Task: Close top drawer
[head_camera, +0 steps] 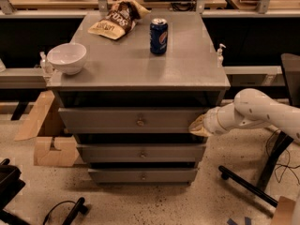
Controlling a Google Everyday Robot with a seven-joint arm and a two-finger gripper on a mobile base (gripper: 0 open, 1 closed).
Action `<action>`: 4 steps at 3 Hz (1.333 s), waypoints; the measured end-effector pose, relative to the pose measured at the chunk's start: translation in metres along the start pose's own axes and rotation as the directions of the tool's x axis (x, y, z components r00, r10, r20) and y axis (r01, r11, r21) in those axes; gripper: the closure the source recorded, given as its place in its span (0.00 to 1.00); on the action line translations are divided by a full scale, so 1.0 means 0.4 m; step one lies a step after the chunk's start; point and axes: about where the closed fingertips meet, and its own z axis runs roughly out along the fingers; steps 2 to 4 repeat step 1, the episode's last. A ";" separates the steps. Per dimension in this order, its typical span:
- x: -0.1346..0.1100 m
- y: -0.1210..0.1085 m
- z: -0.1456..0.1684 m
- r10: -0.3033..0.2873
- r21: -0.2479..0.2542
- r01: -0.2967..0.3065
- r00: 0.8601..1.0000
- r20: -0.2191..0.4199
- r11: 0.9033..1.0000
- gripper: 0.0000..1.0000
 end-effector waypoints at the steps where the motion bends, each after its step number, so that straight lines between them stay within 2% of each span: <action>1: 0.000 0.000 0.000 0.000 0.000 0.000 1.000 0.000 1.000 1.00; 4: 0.000 0.000 0.000 0.000 0.000 0.000 1.000 0.000 1.000 1.00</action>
Offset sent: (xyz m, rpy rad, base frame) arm 0.0000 0.0000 0.0000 0.0000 0.0000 0.0000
